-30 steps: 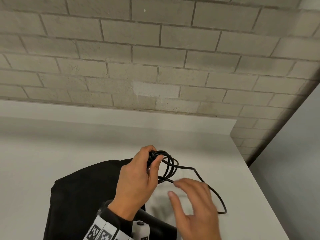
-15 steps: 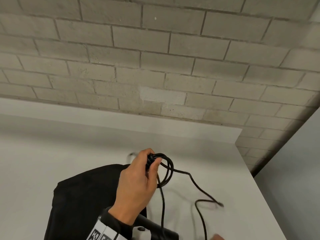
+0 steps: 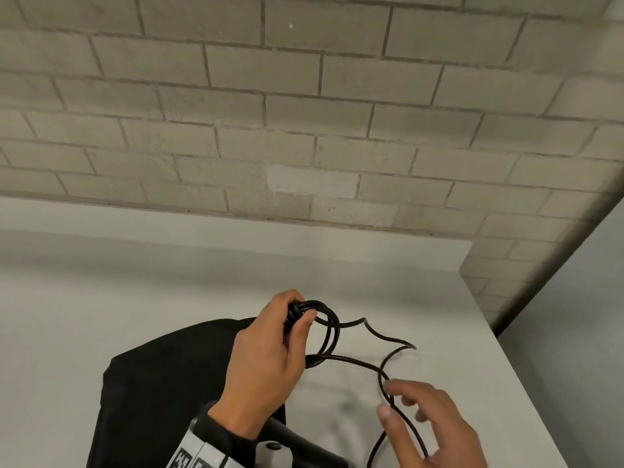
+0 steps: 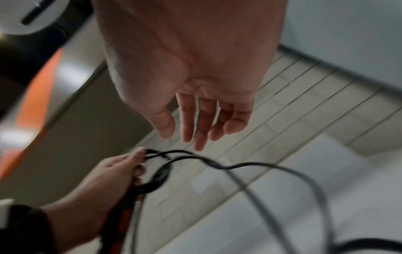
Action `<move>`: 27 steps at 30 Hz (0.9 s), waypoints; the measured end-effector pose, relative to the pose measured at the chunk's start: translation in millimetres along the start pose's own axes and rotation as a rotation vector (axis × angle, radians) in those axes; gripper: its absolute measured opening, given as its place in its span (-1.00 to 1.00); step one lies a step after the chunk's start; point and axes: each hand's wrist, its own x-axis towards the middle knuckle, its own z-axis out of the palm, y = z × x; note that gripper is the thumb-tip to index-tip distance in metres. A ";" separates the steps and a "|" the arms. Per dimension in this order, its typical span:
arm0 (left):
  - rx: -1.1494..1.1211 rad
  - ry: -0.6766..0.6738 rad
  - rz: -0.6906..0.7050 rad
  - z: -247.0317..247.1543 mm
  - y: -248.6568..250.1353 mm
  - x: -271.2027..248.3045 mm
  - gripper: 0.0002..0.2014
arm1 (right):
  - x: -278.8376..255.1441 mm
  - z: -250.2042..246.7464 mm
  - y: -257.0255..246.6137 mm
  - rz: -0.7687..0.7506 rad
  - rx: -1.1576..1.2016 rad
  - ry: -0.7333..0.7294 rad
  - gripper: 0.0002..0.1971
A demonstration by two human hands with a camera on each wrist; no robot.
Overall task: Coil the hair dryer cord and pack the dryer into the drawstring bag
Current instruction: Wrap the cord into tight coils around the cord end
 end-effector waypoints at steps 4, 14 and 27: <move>0.036 -0.021 0.000 2.8 5.7 -2.8 -0.79 | 15.9 32.0 -21.1 -0.032 -0.032 -0.208 -0.57; 0.030 0.027 -0.029 7.2 6.7 -2.6 -0.80 | 28.7 32.7 -2.4 -0.210 -0.346 -0.233 -0.75; -0.041 0.003 0.014 4.1 -1.9 1.3 -0.77 | -34.5 -50.8 54.1 0.064 -0.107 0.162 -0.91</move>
